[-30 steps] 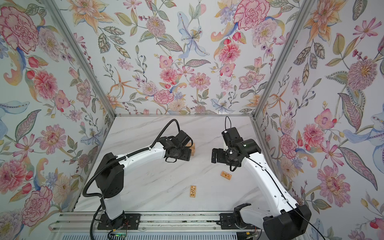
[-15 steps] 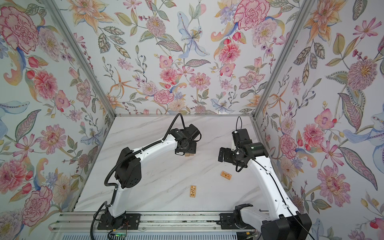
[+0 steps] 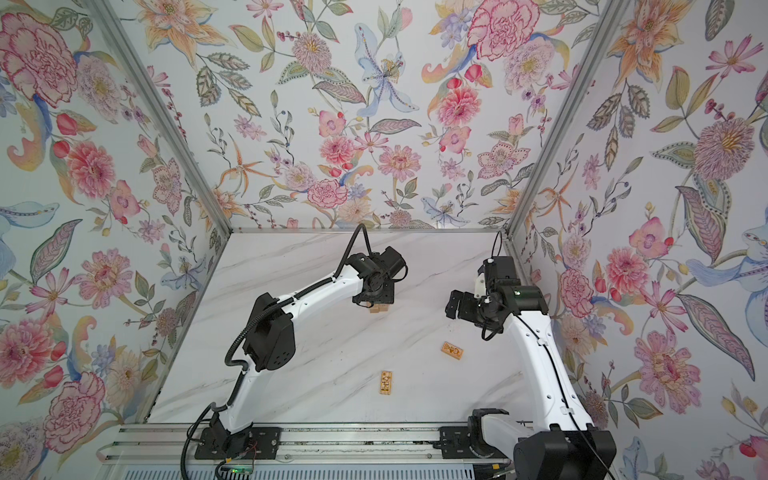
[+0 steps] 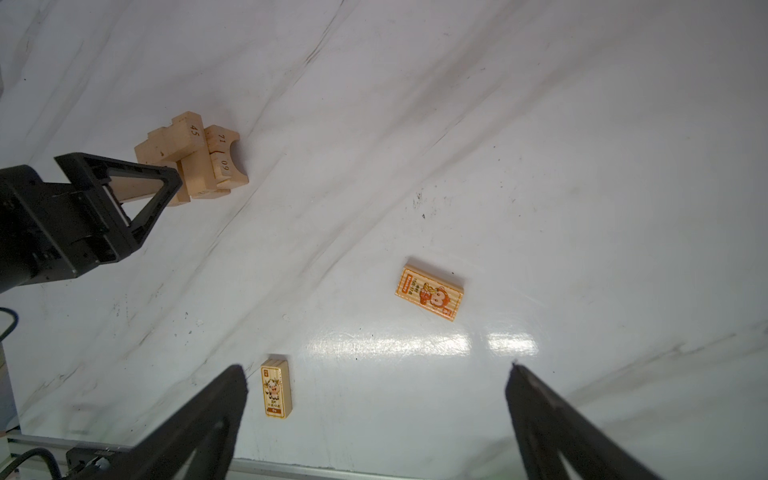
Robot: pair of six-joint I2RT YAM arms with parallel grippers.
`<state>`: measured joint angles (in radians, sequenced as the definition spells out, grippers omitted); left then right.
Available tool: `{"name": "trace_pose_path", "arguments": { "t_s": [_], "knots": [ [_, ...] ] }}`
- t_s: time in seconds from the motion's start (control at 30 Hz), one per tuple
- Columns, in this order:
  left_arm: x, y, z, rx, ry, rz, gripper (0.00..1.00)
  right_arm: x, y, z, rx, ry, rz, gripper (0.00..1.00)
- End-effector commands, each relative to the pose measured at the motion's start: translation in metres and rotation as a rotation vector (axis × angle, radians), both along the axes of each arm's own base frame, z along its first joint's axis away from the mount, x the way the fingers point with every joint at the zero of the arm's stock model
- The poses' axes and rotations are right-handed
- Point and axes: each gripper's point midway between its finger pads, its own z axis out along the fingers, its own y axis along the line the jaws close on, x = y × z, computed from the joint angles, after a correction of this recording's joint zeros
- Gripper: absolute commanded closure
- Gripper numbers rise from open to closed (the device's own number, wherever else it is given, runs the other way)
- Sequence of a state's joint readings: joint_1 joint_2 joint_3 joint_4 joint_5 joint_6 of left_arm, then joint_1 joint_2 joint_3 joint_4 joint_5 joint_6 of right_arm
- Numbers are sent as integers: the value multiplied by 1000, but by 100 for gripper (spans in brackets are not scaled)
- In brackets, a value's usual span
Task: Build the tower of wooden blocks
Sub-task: 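Lift the plain block with the left gripper and carry it above the structure, then lower the plain block onto the structure and open the left gripper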
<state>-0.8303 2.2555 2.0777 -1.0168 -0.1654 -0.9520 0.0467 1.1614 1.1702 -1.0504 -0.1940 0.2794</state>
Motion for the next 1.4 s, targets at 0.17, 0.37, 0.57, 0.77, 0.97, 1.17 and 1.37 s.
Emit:
{"name": "trace_pose_path", "arguments": {
  "t_s": [0.17, 0.37, 0.57, 0.77, 0.97, 1.17, 1.37],
  "knots": [
    [3, 2, -5, 8, 3, 39, 31, 0, 2, 0, 4, -10, 20, 1],
    [5, 0, -11, 8, 6, 41, 31, -2, 1, 1, 3, -16, 16, 1],
    [7, -2, -15, 11, 5, 42, 30, -4, -1, 1, -1, -22, 11, 1],
    [12, -7, -16, 6, 4, 37, 29, -7, -3, 0, -3, -22, 5, 1],
    [14, -8, -18, 20, 12, 35, 28, -6, -5, 1, -8, -26, 1, 1],
    [13, -6, -17, 26, 15, 37, 21, -4, -3, 1, -5, -22, 5, 1],
    [12, -3, -12, 33, 6, 33, 6, -2, -1, 1, -2, -17, 18, 1]
  ]
}}
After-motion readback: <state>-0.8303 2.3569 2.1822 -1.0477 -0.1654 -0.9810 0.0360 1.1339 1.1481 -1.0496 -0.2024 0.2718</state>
